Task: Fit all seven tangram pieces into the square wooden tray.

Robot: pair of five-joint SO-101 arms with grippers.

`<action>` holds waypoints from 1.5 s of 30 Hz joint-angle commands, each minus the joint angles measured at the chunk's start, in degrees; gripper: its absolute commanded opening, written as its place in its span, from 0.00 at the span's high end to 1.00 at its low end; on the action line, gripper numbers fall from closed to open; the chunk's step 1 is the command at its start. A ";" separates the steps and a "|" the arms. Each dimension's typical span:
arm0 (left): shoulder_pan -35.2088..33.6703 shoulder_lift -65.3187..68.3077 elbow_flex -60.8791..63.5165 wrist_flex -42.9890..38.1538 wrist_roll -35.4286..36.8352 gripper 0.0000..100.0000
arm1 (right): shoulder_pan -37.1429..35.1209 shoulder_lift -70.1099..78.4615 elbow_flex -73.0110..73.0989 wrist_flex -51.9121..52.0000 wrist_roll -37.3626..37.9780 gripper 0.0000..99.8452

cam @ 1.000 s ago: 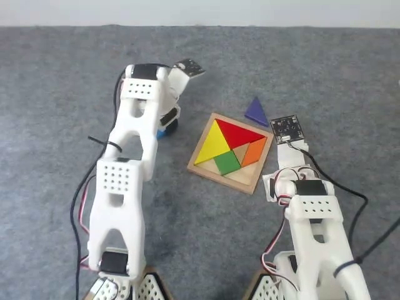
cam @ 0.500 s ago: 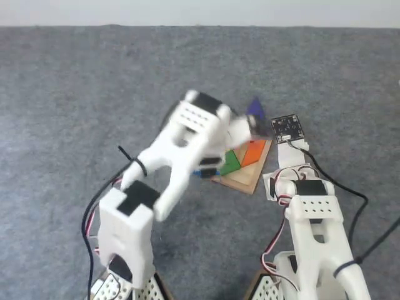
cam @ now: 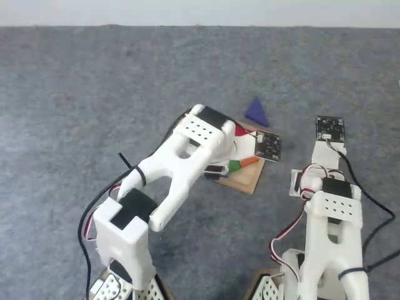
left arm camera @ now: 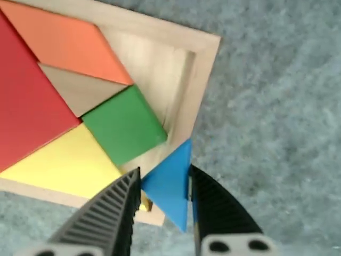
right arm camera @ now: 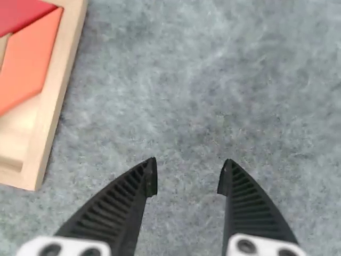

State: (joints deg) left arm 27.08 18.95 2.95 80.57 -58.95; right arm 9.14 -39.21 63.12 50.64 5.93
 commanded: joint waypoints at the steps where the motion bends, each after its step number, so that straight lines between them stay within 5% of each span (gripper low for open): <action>1: -1.23 -3.60 -0.04 -0.88 -3.08 0.95 | 0.75 -1.89 -3.25 0.31 -0.62 0.80; 7: -3.25 -3.60 0.04 -3.16 -4.92 0.86 | 0.40 -1.98 -3.25 0.13 -0.62 0.80; 26: -4.92 -4.22 -0.57 -5.45 -4.31 0.82 | 0.22 -1.98 -3.25 0.22 -0.18 0.80; 29: -6.95 -4.40 -6.99 -2.55 5.98 0.83 | 0.31 -1.98 -3.34 0.22 -0.09 0.80; 35: -15.65 -3.69 -29.93 19.34 42.55 0.82 | 0.75 0.31 -8.97 0.57 5.19 0.80; 38: -24.53 -3.60 -26.59 16.79 52.13 0.82 | -0.04 6.64 -20.31 5.41 7.74 0.80; 45: -38.33 -4.13 -5.67 1.05 57.05 0.77 | -11.38 32.75 -53.01 18.42 11.52 0.80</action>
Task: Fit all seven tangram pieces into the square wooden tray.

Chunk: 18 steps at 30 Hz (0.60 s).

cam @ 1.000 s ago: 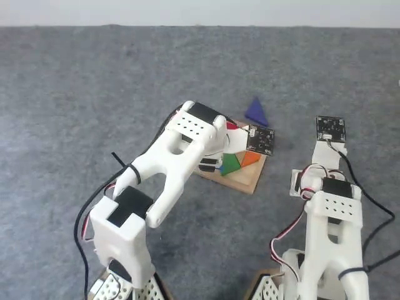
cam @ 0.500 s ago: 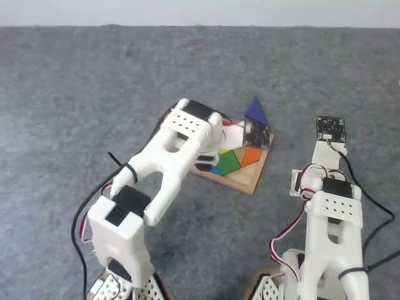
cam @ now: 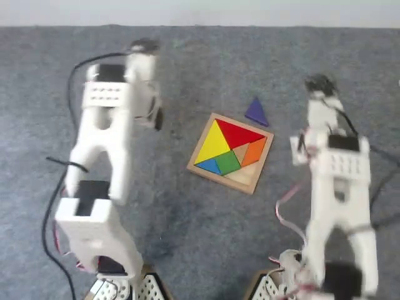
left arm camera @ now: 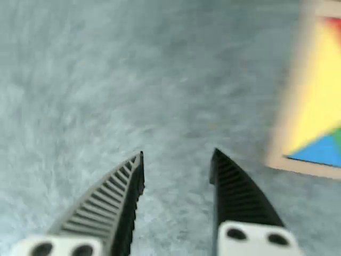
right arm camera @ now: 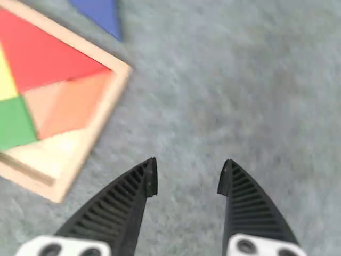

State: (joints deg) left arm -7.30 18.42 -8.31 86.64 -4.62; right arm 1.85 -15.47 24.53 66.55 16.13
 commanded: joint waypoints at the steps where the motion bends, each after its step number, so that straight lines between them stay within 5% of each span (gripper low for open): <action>1: -4.84 -3.25 8.13 -6.77 3.87 0.76 | -5.41 11.74 -17.41 2.68 1.23 0.80; 6: -5.54 -3.78 19.56 -18.99 7.47 0.74 | -11.30 22.20 -27.25 1.89 1.58 0.79; 18: -6.15 -3.16 22.81 -23.74 6.77 0.74 | -14.73 43.38 -44.04 -4.00 3.69 0.79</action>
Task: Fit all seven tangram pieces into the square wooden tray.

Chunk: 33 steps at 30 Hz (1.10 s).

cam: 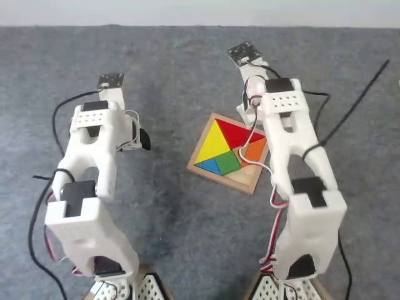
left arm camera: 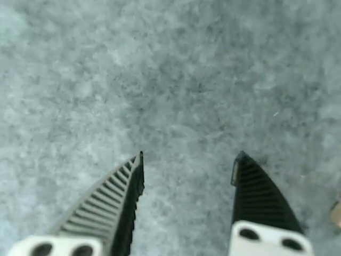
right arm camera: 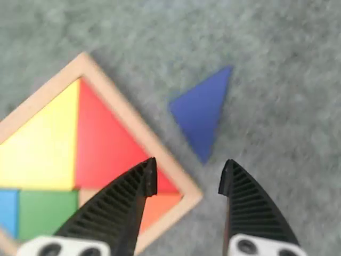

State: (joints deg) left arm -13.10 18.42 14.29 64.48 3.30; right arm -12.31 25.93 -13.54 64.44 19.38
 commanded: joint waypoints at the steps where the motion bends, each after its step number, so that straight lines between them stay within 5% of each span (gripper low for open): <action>1: -0.35 -3.16 0.31 -1.76 -1.23 0.74 | -0.92 3.74 -7.30 -1.80 0.35 0.79; 14: -0.35 -3.25 0.75 -1.76 -1.49 0.74 | -0.84 18.51 -22.51 -1.27 -8.35 0.72; 33: -0.35 -3.25 0.92 -1.85 -1.49 0.74 | 0.75 24.04 -24.88 1.36 -5.89 0.71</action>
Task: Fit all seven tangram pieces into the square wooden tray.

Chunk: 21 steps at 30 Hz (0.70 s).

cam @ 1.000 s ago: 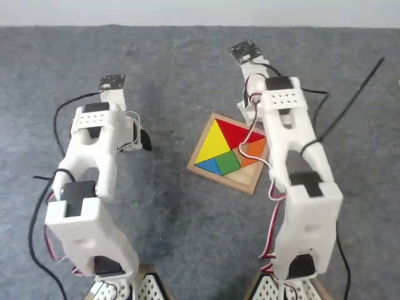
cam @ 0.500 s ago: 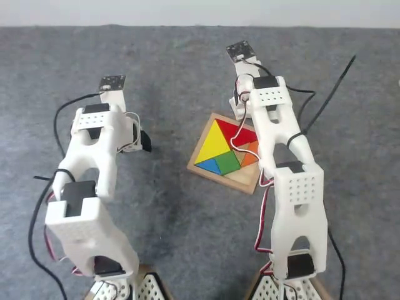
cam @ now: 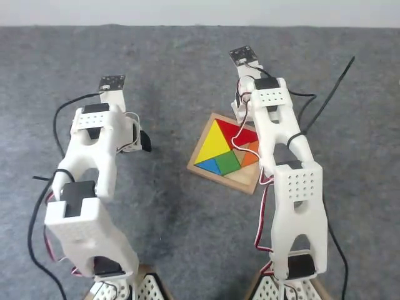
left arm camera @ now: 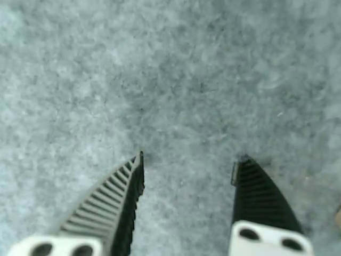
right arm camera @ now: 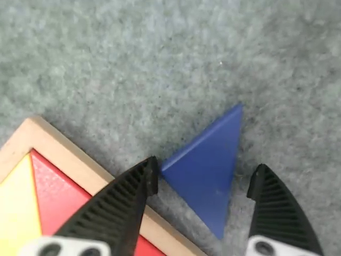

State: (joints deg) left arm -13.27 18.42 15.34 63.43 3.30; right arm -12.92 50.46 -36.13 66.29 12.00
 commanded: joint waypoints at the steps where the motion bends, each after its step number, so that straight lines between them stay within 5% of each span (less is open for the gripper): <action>1: -0.18 -3.25 -0.13 -0.79 -1.49 0.74 | 1.36 -0.48 -2.29 -0.84 1.67 0.71; 5: -0.18 -3.25 -0.13 -0.79 -1.49 0.74 | 1.36 -0.48 -2.20 -0.48 1.58 0.72; 12: -0.18 -3.25 -0.13 -0.79 -1.49 0.74 | 1.36 -0.48 -2.11 -0.48 1.76 0.94; 21: -0.18 -3.16 -0.13 -0.79 -1.49 0.74 | 1.36 -1.89 -2.99 2.95 1.58 0.95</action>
State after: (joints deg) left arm -13.27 18.42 15.34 63.43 3.30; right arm -11.78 50.46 -36.22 66.64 13.23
